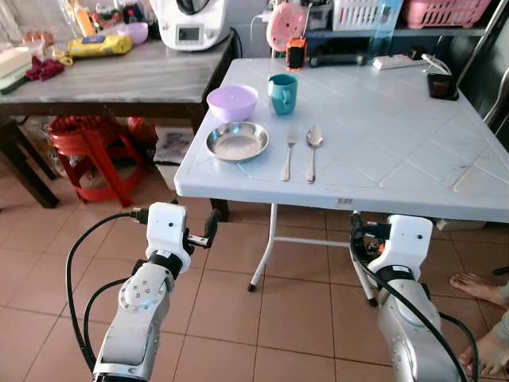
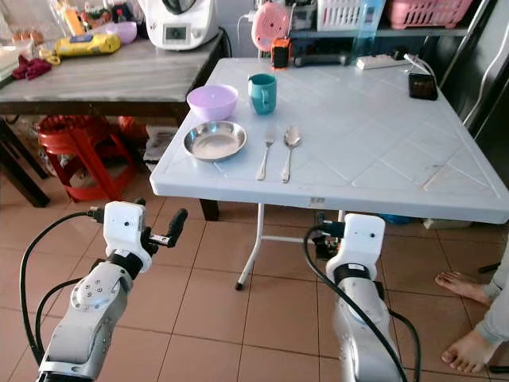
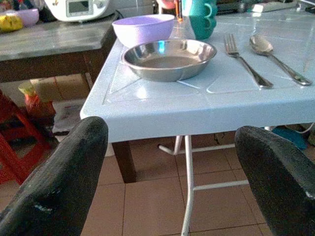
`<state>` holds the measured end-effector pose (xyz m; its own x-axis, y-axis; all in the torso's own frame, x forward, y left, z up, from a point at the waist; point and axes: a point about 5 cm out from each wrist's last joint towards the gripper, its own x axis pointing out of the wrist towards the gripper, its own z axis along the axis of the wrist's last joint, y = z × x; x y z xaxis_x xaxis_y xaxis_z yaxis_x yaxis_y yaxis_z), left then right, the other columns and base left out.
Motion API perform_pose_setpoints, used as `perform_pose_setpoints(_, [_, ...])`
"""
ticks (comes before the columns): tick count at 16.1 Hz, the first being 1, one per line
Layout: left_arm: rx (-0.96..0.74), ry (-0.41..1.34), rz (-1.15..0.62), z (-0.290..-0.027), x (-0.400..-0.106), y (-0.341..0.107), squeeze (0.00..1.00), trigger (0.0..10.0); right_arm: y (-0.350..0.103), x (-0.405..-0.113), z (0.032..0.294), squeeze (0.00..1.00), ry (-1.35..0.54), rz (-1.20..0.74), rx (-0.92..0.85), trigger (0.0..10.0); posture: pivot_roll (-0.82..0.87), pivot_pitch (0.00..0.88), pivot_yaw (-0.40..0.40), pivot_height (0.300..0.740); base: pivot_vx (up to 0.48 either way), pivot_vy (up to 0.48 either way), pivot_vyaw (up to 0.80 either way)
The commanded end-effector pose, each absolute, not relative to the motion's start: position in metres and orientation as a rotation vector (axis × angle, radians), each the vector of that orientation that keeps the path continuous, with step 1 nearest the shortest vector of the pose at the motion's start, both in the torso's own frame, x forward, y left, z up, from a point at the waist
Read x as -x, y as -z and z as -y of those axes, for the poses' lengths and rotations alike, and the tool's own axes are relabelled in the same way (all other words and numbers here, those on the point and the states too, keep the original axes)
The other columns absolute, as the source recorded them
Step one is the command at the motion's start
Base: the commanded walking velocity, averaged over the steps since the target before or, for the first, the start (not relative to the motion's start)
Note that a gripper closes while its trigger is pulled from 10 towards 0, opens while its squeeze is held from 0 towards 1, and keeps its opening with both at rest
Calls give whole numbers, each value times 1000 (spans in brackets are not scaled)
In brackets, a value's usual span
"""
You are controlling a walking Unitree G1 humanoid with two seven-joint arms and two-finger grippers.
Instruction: Setting the table
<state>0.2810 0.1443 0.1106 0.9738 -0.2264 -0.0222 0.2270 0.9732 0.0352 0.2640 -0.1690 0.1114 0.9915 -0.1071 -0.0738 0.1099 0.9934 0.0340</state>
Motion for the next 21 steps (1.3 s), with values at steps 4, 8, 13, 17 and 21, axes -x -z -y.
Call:
perform_pose_setpoints(4, [-28,233,-5,-148,-281,-116,0,10000,-117,-264,163,0,90,-50,-40,10000,-86,79,78,740,0,0,0])
perform_pose_setpoints(8, [-24,241,-6,-145,-281,-116,0,10000,-119,-265,162,0,86,-39,-33,10000,-87,78,78,740,0,0,0])
perform_pose_setpoints(13, [-24,241,-6,-145,-281,-116,0,10000,-119,-265,162,0,86,-39,-33,10000,-87,78,78,740,0,0,0])
perform_pose_setpoints(17, [-24,241,-6,-145,-281,-116,0,10000,-119,-265,162,0,86,-39,-33,10000,-87,78,78,740,0,0,0])
perform_pose_setpoints(21, [-24,241,-6,-145,-281,-116,0,10000,-119,-265,162,0,86,-39,-33,10000,-87,78,78,740,0,0,0])
